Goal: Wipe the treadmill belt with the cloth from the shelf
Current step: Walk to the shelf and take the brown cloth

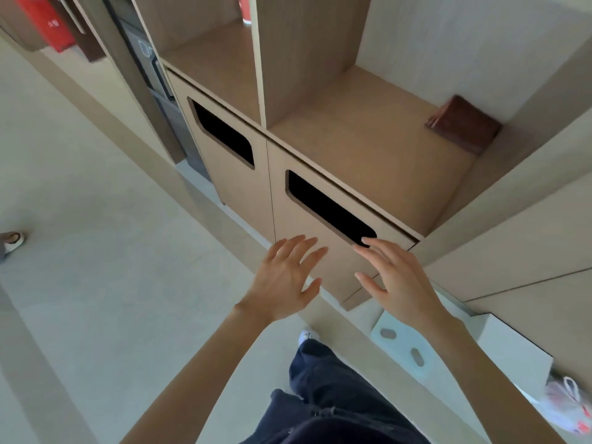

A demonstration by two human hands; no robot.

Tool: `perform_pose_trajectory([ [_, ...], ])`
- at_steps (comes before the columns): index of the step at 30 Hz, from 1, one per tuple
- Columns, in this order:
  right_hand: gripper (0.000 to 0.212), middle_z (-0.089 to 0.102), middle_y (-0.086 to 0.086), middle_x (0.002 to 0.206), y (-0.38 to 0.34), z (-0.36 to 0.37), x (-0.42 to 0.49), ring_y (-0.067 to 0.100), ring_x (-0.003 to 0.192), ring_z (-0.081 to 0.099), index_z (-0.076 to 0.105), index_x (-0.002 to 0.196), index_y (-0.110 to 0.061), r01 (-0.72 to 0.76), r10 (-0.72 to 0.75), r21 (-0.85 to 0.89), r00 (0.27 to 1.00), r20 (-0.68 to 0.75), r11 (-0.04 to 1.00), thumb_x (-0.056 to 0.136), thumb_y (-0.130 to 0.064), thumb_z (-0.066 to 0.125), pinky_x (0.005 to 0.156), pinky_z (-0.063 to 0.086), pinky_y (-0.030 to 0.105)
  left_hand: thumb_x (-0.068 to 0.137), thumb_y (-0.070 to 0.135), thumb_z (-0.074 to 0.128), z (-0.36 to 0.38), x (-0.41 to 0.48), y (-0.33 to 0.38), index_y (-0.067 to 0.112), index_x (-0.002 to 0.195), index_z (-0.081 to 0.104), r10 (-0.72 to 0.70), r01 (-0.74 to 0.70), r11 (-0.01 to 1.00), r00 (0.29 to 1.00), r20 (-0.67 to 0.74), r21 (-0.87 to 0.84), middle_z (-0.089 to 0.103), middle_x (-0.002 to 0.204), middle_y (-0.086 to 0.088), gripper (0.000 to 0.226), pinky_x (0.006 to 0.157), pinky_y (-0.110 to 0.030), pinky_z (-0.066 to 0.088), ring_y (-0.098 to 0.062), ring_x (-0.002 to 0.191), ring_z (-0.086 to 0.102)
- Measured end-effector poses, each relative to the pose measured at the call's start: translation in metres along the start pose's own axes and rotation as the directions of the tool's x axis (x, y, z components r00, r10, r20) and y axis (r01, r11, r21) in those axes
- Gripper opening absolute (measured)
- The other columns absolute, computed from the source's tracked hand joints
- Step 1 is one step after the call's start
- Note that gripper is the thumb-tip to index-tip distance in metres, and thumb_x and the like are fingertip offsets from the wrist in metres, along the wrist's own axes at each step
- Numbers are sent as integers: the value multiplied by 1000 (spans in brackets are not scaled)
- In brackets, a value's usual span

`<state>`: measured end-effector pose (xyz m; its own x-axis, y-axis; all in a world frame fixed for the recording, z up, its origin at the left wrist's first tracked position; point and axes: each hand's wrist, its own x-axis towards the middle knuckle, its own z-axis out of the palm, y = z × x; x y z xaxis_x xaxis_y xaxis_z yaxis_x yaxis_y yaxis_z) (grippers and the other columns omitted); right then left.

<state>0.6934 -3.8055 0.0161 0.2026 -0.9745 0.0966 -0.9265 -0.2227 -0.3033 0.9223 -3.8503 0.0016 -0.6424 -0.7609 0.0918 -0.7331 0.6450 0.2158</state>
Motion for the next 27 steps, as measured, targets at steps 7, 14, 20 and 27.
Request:
perform_pose_trajectory([
  [7,51,57,4,130,37,-6,56,24,117,56,58,127,-16,-122,122,12,993,-6,992,91,-45,38,87,50,50,87,43,38,-1,81,-26,16,131,55,84,-84,996,996,7,-25,57,132,-9,54,98,-47,43,-30,122,52],
  [14,53,56,2,132,56,-8,92,26,114,58,59,128,-18,-283,281,-34,959,-47,959,89,-46,37,84,47,45,83,41,39,6,159,-61,14,124,61,228,-227,974,972,63,-14,61,123,-11,54,95,-45,46,-32,114,58],
  [20,53,51,3,139,50,0,125,26,121,53,50,136,-20,-442,441,-54,897,-33,895,92,-46,39,93,43,47,83,40,39,6,220,-93,12,126,58,415,-411,910,902,122,-54,59,120,-12,55,91,-46,47,-34,112,55],
  [27,55,52,4,137,44,14,146,27,125,49,48,138,-21,-570,563,-33,819,-113,821,92,-49,35,95,41,47,90,43,34,17,264,-116,13,135,50,558,-568,823,805,201,-7,51,133,-12,56,99,-46,40,-33,121,48],
])
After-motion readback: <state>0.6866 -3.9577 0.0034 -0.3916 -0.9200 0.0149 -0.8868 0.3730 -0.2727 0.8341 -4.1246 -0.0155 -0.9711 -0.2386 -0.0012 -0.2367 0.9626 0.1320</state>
